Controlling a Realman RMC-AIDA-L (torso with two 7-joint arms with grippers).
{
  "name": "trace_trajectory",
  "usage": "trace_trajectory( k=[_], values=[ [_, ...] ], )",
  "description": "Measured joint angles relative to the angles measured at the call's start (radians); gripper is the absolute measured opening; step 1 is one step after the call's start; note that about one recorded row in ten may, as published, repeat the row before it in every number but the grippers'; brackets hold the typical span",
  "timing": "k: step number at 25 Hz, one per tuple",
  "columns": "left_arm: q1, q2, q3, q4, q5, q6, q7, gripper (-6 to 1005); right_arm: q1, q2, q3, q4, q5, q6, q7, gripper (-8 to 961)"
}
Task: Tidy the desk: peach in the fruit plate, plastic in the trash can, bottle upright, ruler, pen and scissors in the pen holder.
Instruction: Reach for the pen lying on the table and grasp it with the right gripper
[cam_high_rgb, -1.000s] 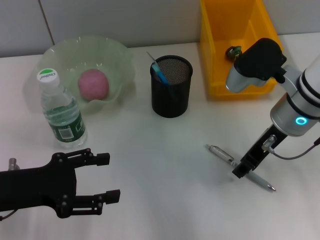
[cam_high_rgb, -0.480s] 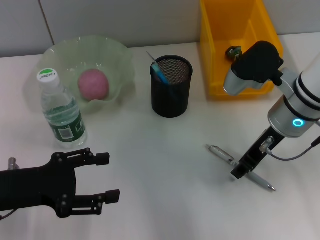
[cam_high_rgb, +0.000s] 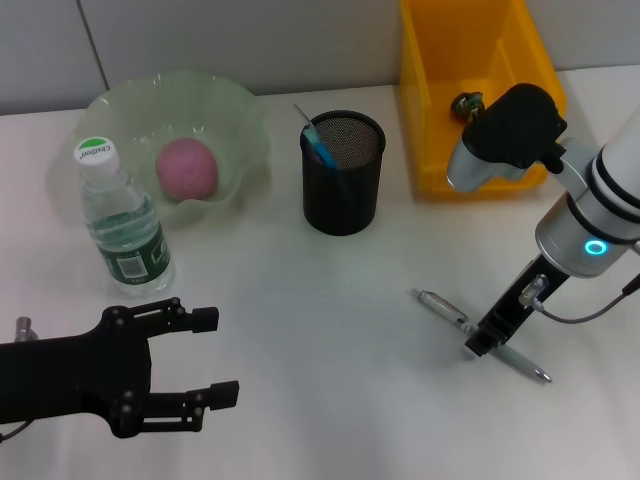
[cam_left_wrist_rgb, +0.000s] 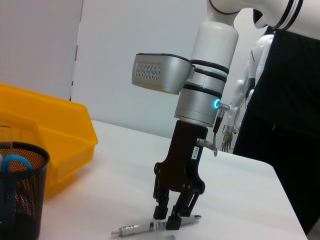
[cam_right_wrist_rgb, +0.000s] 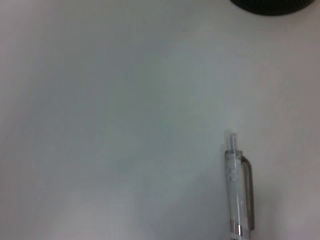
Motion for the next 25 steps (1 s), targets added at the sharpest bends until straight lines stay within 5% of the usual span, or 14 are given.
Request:
trace_trajectory(
  k=[7, 25],
  values=[
    [0.002, 0.000, 0.000, 0.000, 0.000, 0.003, -0.003, 844, 0.002, 0.000, -0.008, 0.008, -0.001, -0.001, 0.004, 341],
    [0.001, 0.003, 0.000, 0.000, 0.000, 0.007, -0.011, 844, 0.004, 0.001, -0.019, -0.005, -0.026, -0.006, 0.013, 328]
  ],
)
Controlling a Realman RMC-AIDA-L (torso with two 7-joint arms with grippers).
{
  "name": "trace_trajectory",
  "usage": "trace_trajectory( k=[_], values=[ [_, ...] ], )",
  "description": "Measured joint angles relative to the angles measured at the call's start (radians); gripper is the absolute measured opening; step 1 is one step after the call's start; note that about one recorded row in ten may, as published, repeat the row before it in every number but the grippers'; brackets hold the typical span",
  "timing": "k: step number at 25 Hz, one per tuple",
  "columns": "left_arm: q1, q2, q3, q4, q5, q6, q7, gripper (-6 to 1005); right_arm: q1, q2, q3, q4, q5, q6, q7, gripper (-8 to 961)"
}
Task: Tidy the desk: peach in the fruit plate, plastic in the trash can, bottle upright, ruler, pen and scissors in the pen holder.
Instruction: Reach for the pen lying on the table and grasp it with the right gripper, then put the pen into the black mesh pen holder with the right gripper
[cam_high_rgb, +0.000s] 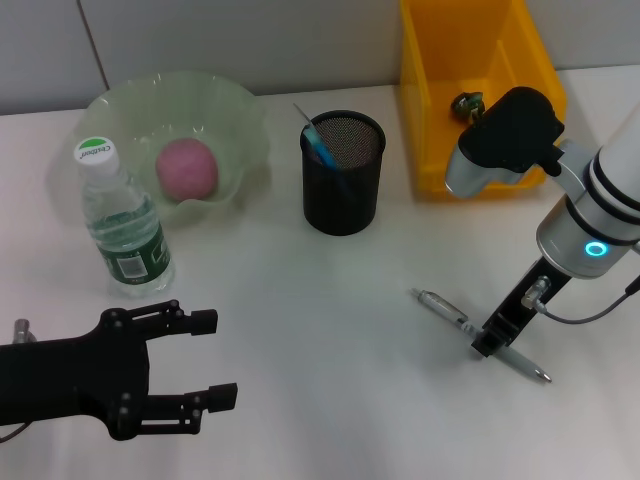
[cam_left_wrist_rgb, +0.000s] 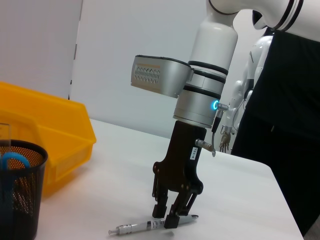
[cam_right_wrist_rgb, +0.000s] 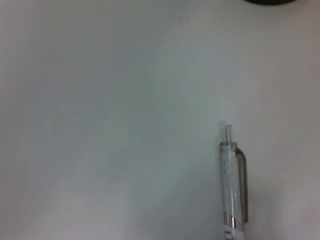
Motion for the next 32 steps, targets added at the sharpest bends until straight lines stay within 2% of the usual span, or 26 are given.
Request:
trace_trajectory(
  k=[15, 19, 32],
  values=[
    [0.002, -0.006, 0.000, 0.011, 0.000, 0.000, -0.002, 844, 0.002, -0.002, -0.002, 0.007, -0.005, 0.002, 0.001, 318],
    [0.002, -0.006, 0.000, 0.011, 0.000, 0.001, -0.002, 844, 0.002, -0.001, -0.008, 0.006, -0.013, 0.002, 0.003, 261],
    [0.002, -0.006, 0.000, 0.011, 0.000, 0.004, -0.002, 844, -0.001, 0.000, -0.025, 0.004, -0.012, 0.004, 0.011, 223]
  ],
)
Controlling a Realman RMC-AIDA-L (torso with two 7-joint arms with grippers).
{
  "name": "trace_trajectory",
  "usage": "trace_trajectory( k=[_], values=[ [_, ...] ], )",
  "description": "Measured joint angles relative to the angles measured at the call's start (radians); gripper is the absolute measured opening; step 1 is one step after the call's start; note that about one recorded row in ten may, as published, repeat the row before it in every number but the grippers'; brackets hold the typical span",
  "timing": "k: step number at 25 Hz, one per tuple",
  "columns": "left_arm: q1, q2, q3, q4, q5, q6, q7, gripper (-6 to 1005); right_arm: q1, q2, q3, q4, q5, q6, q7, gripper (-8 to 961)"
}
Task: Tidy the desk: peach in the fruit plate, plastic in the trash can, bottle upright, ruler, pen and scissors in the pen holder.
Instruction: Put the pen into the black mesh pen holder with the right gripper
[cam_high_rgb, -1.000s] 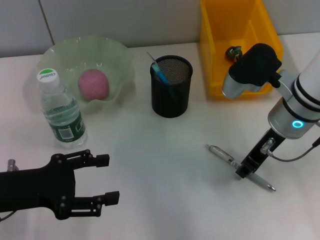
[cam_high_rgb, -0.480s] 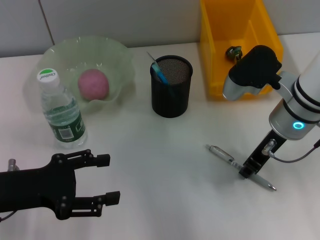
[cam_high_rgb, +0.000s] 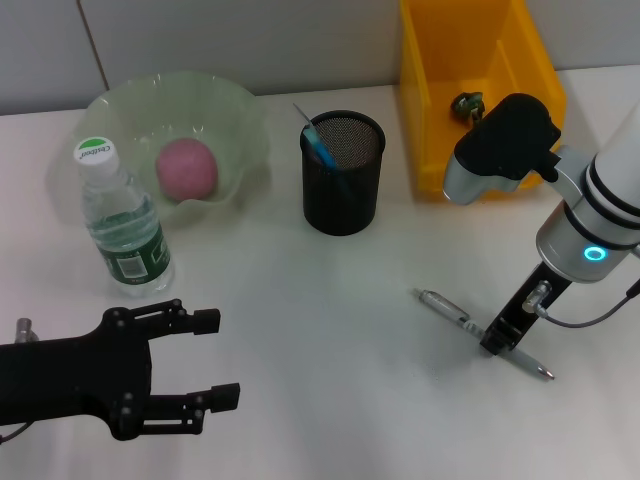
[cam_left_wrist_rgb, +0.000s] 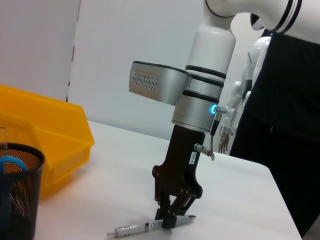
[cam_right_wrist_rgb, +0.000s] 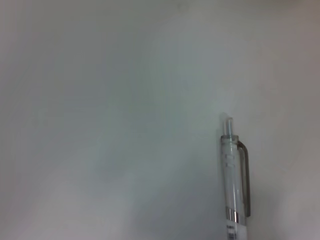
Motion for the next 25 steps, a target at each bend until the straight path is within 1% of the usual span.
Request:
trace_trajectory(
  k=[3, 4, 5, 6, 8, 10, 11, 14, 15, 16, 19, 20, 21, 22, 23, 24, 25],
  values=[
    [0.000, 0.002, 0.000, 0.000, 0.000, 0.000, 0.000, 844, -0.002, 0.000, 0.002, -0.010, 0.003, -0.002, 0.001, 199],
    [0.000, 0.003, 0.000, 0.000, 0.000, 0.001, 0.000, 844, -0.004, 0.000, 0.006, -0.026, 0.004, -0.004, 0.002, 185],
    [0.000, 0.004, 0.000, 0.000, 0.000, 0.001, 0.000, 844, -0.016, 0.001, 0.017, -0.069, 0.012, -0.009, 0.005, 171],
    [0.000, 0.004, 0.000, 0.000, 0.000, 0.001, 0.000, 844, -0.016, 0.001, 0.017, -0.069, 0.012, -0.009, 0.005, 157],
    [0.000, 0.005, 0.000, 0.000, 0.000, 0.002, 0.000, 844, -0.040, 0.000, 0.028, -0.139, 0.040, -0.019, 0.005, 129],
    [0.000, 0.004, 0.000, 0.000, 0.000, 0.002, 0.000, 844, -0.086, -0.003, 0.055, -0.260, 0.102, -0.029, -0.009, 129],
    [0.000, 0.004, 0.000, 0.000, 0.000, 0.002, 0.000, 844, -0.086, -0.003, 0.055, -0.260, 0.102, -0.029, -0.009, 129],
    [0.000, 0.003, 0.000, -0.001, 0.000, 0.002, 0.000, 844, -0.138, -0.003, 0.089, -0.376, 0.177, -0.019, -0.052, 129],
    [0.000, 0.002, 0.000, -0.001, 0.000, 0.002, 0.000, 844, -0.174, -0.001, 0.100, -0.433, 0.230, 0.010, -0.085, 129],
    [0.000, 0.001, 0.000, -0.001, 0.000, 0.002, 0.000, 844, -0.174, -0.001, 0.100, -0.433, 0.230, 0.010, -0.085, 129],
    [0.000, -0.001, 0.000, -0.002, 0.000, 0.003, 0.000, 844, -0.230, -0.001, 0.109, -0.488, 0.316, 0.095, -0.148, 130],
    [-0.001, -0.001, 0.000, -0.004, 0.000, 0.005, 0.000, 844, -0.265, 0.000, 0.114, -0.493, 0.376, 0.168, -0.204, 130],
    [-0.001, -0.001, 0.000, -0.004, 0.000, 0.005, 0.000, 844, -0.265, 0.000, 0.114, -0.493, 0.376, 0.168, -0.204, 130],
    [-0.002, -0.001, 0.000, -0.005, 0.000, 0.006, 0.000, 844, -0.290, 0.000, 0.116, -0.483, 0.432, 0.243, -0.255, 130],
    [-0.003, -0.002, 0.000, -0.005, 0.000, 0.008, 0.000, 844, -0.290, 0.000, 0.116, -0.483, 0.432, 0.243, -0.255, 130],
    [-0.003, -0.002, 0.000, -0.005, 0.000, 0.008, 0.000, 844, -0.301, 0.000, 0.116, -0.471, 0.462, 0.283, -0.282, 130],
    [-0.005, -0.002, 0.000, -0.008, 0.000, 0.011, 0.000, 844, -0.313, 0.000, 0.117, -0.434, 0.528, 0.356, -0.341, 130]
  ],
)
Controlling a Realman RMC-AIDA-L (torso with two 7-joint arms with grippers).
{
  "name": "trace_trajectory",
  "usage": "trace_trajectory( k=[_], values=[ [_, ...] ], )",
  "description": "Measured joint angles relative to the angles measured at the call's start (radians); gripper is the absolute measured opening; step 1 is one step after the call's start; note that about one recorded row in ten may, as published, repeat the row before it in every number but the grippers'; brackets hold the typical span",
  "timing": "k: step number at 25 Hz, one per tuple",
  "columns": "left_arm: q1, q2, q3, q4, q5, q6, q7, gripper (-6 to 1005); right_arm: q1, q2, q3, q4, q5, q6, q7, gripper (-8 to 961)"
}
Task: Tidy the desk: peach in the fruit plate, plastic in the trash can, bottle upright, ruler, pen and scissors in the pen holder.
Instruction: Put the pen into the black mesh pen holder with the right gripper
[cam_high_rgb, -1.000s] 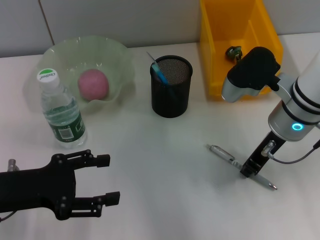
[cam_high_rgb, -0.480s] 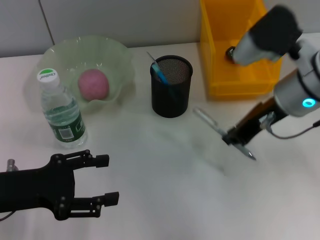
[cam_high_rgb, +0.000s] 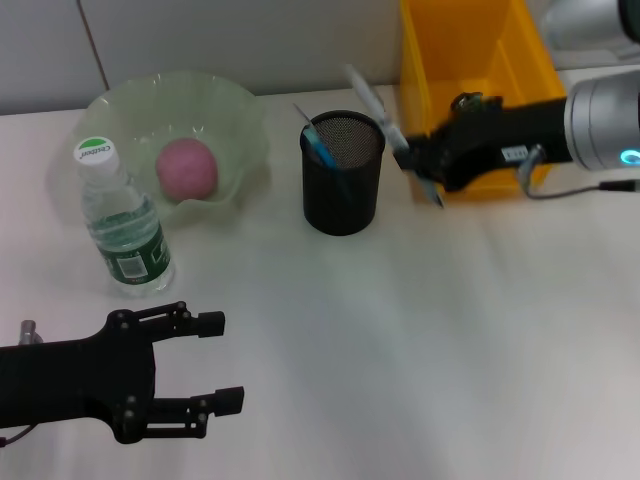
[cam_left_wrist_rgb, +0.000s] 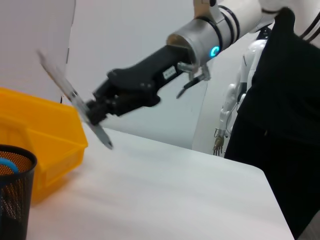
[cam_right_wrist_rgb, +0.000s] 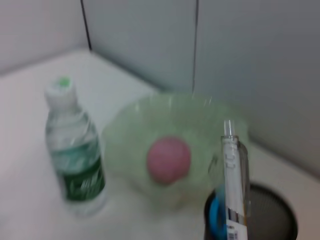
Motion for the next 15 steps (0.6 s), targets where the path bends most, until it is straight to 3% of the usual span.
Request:
trace_trajectory(
  k=[6, 10, 15],
  values=[
    [-0.002, 0.000, 0.000, -0.001, 0.000, 0.001, -0.004, 844, 0.012, -0.001, -0.003, 0.136, 0.146, 0.162, -0.150, 130],
    [-0.002, 0.000, 0.000, 0.000, 0.000, 0.001, -0.010, 844, 0.053, 0.000, -0.006, 0.284, 0.315, 0.280, -0.306, 130],
    [-0.004, 0.000, 0.003, 0.003, 0.000, 0.002, -0.013, 844, 0.110, 0.000, -0.001, 0.422, 0.425, 0.336, -0.437, 131]
  ],
)
